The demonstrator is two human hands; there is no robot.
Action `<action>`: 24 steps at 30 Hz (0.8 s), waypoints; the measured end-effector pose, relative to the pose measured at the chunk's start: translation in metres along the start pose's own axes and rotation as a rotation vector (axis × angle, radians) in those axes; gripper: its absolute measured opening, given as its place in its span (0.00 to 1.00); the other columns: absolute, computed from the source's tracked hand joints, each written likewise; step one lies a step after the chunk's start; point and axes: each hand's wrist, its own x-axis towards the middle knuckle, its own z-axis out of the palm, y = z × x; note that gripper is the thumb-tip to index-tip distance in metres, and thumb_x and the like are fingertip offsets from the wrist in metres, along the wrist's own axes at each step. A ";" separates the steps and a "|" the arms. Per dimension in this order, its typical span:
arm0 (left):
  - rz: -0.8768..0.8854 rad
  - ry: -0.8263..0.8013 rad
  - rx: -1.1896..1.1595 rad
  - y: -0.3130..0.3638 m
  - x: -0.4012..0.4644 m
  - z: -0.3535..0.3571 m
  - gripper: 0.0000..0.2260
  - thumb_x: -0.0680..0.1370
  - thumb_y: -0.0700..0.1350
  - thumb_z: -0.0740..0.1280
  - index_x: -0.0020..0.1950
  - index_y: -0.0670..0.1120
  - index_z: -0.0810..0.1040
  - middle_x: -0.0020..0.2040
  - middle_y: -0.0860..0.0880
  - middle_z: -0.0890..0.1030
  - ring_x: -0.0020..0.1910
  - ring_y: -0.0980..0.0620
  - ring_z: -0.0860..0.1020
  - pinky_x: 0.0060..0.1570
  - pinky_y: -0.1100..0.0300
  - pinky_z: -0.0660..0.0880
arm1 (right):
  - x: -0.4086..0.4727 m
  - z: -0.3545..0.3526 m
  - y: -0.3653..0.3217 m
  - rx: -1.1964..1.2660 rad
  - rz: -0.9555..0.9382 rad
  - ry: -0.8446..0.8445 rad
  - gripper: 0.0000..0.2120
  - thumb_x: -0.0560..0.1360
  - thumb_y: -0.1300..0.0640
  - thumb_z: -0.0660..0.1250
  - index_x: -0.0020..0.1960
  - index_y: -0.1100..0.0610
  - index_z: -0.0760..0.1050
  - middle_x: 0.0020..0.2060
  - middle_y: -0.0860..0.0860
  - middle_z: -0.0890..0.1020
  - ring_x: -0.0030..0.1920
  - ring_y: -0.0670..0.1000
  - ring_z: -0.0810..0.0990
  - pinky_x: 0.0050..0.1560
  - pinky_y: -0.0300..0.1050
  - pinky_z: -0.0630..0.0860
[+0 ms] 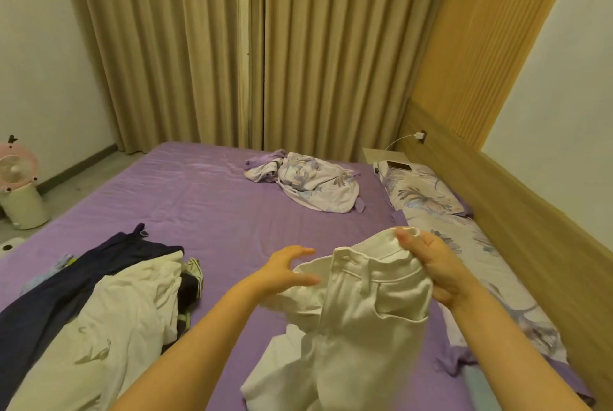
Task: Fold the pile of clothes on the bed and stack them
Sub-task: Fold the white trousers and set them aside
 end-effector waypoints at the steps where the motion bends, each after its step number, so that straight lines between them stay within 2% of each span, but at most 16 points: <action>1: -0.019 0.038 0.041 -0.007 0.001 0.000 0.28 0.73 0.52 0.73 0.71 0.59 0.67 0.73 0.54 0.62 0.73 0.53 0.58 0.71 0.51 0.60 | -0.002 -0.006 0.001 0.034 -0.011 0.010 0.13 0.70 0.53 0.67 0.48 0.61 0.78 0.37 0.55 0.83 0.37 0.50 0.82 0.36 0.41 0.80; 4: -0.154 0.066 -0.051 -0.030 0.001 -0.002 0.34 0.73 0.54 0.73 0.75 0.57 0.61 0.76 0.53 0.57 0.75 0.49 0.56 0.71 0.48 0.61 | -0.006 -0.026 0.004 0.117 -0.022 0.048 0.10 0.70 0.52 0.66 0.47 0.56 0.79 0.36 0.52 0.83 0.37 0.48 0.83 0.37 0.40 0.80; 6: -0.297 -0.008 -0.232 -0.042 -0.005 0.006 0.37 0.73 0.56 0.72 0.77 0.58 0.56 0.77 0.52 0.56 0.75 0.46 0.58 0.67 0.48 0.64 | -0.010 -0.038 0.005 0.131 -0.018 0.037 0.09 0.72 0.51 0.64 0.43 0.54 0.81 0.36 0.51 0.83 0.37 0.48 0.83 0.37 0.40 0.80; 8: -0.437 -0.050 -0.500 -0.052 -0.008 0.026 0.39 0.72 0.56 0.72 0.77 0.56 0.54 0.77 0.48 0.58 0.71 0.41 0.65 0.62 0.44 0.72 | -0.015 -0.046 0.009 0.134 -0.005 0.033 0.10 0.73 0.51 0.63 0.40 0.53 0.82 0.35 0.51 0.83 0.36 0.48 0.82 0.37 0.40 0.80; 10: -0.512 -0.052 -0.897 -0.058 -0.004 0.050 0.36 0.73 0.49 0.73 0.76 0.45 0.59 0.73 0.41 0.67 0.60 0.38 0.77 0.52 0.44 0.78 | -0.019 -0.054 0.014 0.141 0.018 0.053 0.10 0.72 0.51 0.64 0.39 0.53 0.82 0.34 0.51 0.82 0.36 0.48 0.82 0.37 0.42 0.80; 11: -0.529 -0.050 -1.047 -0.056 -0.002 0.062 0.31 0.74 0.45 0.73 0.73 0.40 0.64 0.66 0.38 0.75 0.53 0.39 0.81 0.47 0.46 0.80 | -0.020 -0.058 0.016 0.144 0.027 0.064 0.10 0.72 0.52 0.64 0.39 0.54 0.82 0.35 0.52 0.82 0.36 0.49 0.82 0.38 0.43 0.81; 12: -0.550 -0.054 -1.098 -0.052 0.001 0.073 0.26 0.74 0.41 0.72 0.69 0.36 0.69 0.56 0.38 0.81 0.46 0.41 0.83 0.43 0.49 0.81 | -0.021 -0.063 0.019 0.145 0.038 0.079 0.10 0.72 0.52 0.64 0.40 0.54 0.82 0.35 0.53 0.82 0.37 0.50 0.82 0.40 0.44 0.81; 14: -0.597 -0.086 -1.036 -0.039 0.006 0.091 0.18 0.73 0.38 0.69 0.62 0.35 0.75 0.46 0.40 0.82 0.40 0.43 0.82 0.39 0.51 0.79 | -0.023 -0.073 0.021 0.149 0.063 0.109 0.10 0.72 0.52 0.64 0.40 0.55 0.82 0.37 0.54 0.83 0.39 0.51 0.83 0.42 0.46 0.82; 17: -0.602 -0.136 -1.013 -0.022 0.007 0.107 0.13 0.69 0.41 0.67 0.52 0.39 0.76 0.40 0.42 0.79 0.36 0.43 0.78 0.38 0.53 0.77 | -0.024 -0.089 0.024 0.139 0.104 0.133 0.11 0.72 0.50 0.65 0.44 0.58 0.81 0.41 0.58 0.84 0.42 0.54 0.84 0.43 0.49 0.82; 18: -0.563 -0.131 -1.006 -0.017 0.006 0.110 0.13 0.68 0.42 0.67 0.52 0.40 0.76 0.42 0.42 0.80 0.36 0.44 0.78 0.38 0.54 0.77 | -0.024 -0.096 0.026 0.120 0.126 0.155 0.13 0.72 0.49 0.66 0.46 0.59 0.80 0.42 0.59 0.84 0.43 0.56 0.84 0.44 0.51 0.82; 20: -0.453 -0.072 -0.917 -0.016 0.002 0.113 0.19 0.72 0.42 0.65 0.63 0.46 0.72 0.56 0.41 0.79 0.44 0.44 0.80 0.41 0.53 0.80 | -0.023 -0.113 0.040 0.077 0.198 0.211 0.19 0.70 0.47 0.69 0.51 0.62 0.80 0.48 0.62 0.83 0.48 0.60 0.83 0.51 0.56 0.80; 21: -0.393 -0.054 -0.857 -0.017 -0.001 0.114 0.22 0.74 0.41 0.63 0.67 0.52 0.70 0.60 0.42 0.78 0.47 0.44 0.80 0.42 0.52 0.80 | -0.023 -0.121 0.051 0.063 0.254 0.240 0.23 0.70 0.46 0.69 0.55 0.63 0.79 0.51 0.64 0.82 0.52 0.62 0.81 0.56 0.59 0.77; 22: -0.353 -0.034 -0.797 -0.019 -0.005 0.115 0.24 0.74 0.39 0.61 0.68 0.57 0.70 0.58 0.44 0.79 0.46 0.45 0.80 0.40 0.53 0.79 | -0.023 -0.128 0.064 0.046 0.320 0.262 0.27 0.70 0.45 0.69 0.60 0.64 0.77 0.55 0.64 0.81 0.56 0.63 0.80 0.61 0.62 0.73; 24: -0.348 0.076 -0.673 -0.023 -0.016 0.120 0.26 0.73 0.38 0.58 0.64 0.65 0.73 0.43 0.44 0.79 0.33 0.49 0.74 0.29 0.58 0.71 | -0.027 -0.135 0.094 0.004 0.433 0.301 0.29 0.71 0.42 0.69 0.63 0.61 0.74 0.56 0.63 0.81 0.57 0.63 0.79 0.64 0.64 0.70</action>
